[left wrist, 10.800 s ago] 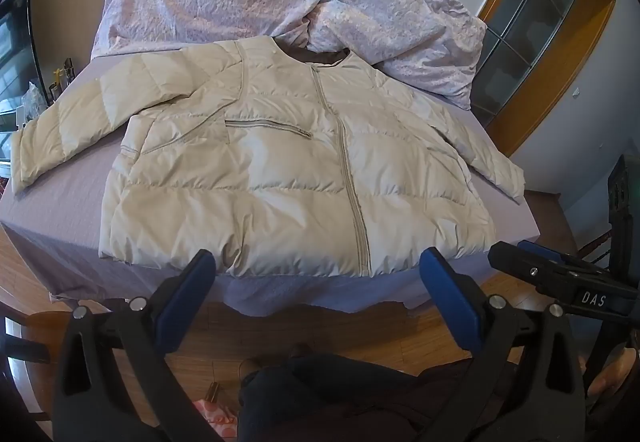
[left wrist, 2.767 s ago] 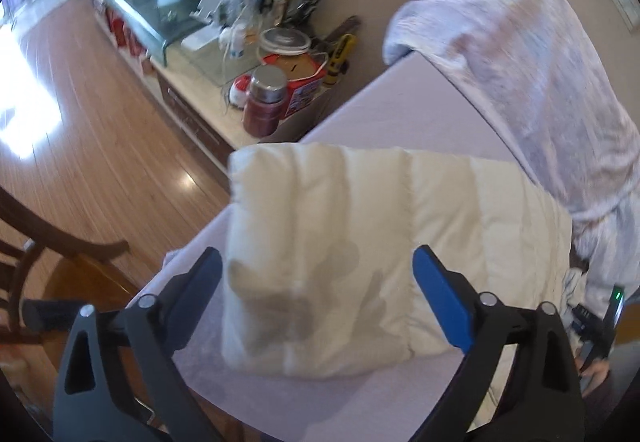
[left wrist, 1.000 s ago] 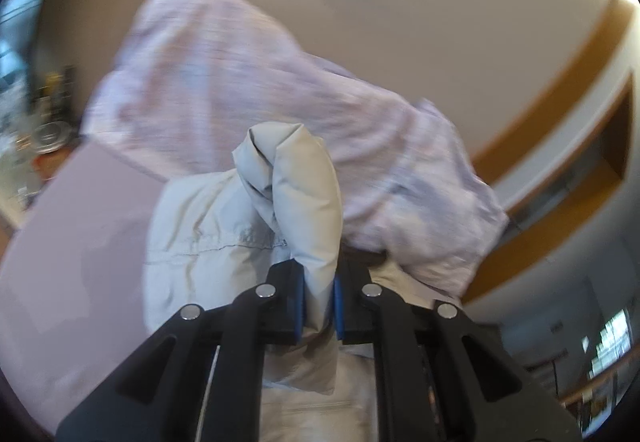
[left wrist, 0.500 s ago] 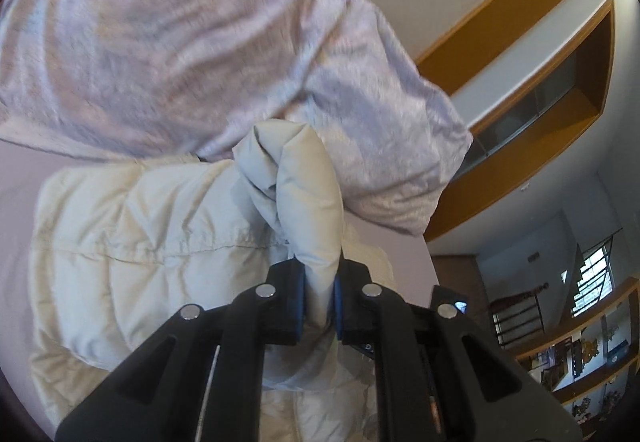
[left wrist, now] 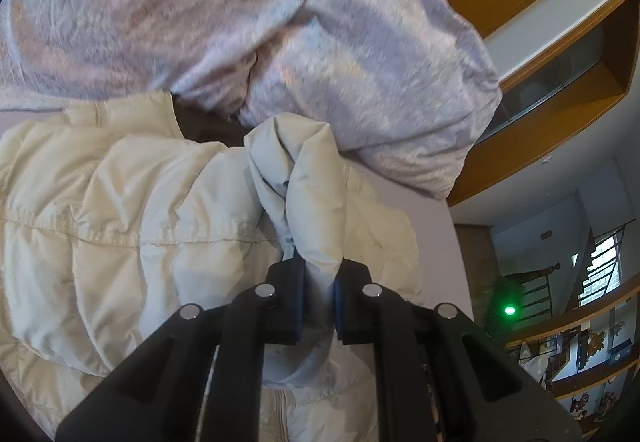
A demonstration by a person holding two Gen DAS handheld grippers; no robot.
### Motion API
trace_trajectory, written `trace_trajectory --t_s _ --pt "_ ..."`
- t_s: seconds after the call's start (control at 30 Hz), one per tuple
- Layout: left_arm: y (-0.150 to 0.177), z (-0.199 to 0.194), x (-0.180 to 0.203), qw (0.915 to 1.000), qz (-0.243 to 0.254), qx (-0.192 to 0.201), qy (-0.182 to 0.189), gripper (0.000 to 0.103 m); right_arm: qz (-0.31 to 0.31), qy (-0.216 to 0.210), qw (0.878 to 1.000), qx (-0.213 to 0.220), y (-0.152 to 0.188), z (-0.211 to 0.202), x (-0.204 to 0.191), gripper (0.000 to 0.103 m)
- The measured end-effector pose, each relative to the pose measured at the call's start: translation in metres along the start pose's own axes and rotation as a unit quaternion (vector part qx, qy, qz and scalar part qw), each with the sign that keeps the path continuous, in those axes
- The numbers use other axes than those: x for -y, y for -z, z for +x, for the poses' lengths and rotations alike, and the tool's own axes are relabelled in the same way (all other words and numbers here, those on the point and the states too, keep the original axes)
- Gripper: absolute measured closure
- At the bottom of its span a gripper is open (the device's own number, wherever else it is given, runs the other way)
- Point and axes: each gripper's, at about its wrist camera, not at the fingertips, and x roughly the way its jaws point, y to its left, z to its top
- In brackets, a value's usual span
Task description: Fold large clothes
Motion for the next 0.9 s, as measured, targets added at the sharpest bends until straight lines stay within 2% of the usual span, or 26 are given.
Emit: trace_trajectory --t_s 0.4,0.5,0.63,0.67,0.73,0.8,0.9 --pt "0.013 0.047 -0.005 0.9988 -0.006 -0.043 -0.024 0.088 0.007 0.005 1.000 0.005 0.004 -0.008 0.016 0.029" --pt "0.016 0.047 -0.005 0.9987 -0.010 -0.045 -0.022 0.081 0.007 0.003 1.000 0.006 0.005 -0.011 0.017 0.029" --pt "0.017 0.034 -0.004 0.9989 0.004 -0.032 -0.034 0.057 0.006 -0.012 1.000 0.018 0.003 -0.019 0.013 0.029" --pt "0.017 0.029 -0.003 0.9988 0.011 -0.026 -0.042 0.054 0.003 -0.020 1.000 0.022 0.002 -0.021 0.010 0.030" --pt "0.017 0.018 -0.004 0.9981 0.021 -0.014 -0.056 0.048 -0.010 -0.042 0.999 0.030 -0.002 -0.027 -0.001 0.037" --pt "0.018 0.005 -0.010 0.9968 0.027 -0.003 -0.075 0.045 -0.025 -0.065 0.997 0.032 -0.004 -0.031 -0.012 0.049" --pt "0.020 -0.013 -0.023 0.9936 0.032 0.013 -0.108 0.042 -0.056 -0.106 0.992 0.027 -0.006 -0.032 -0.037 0.060"
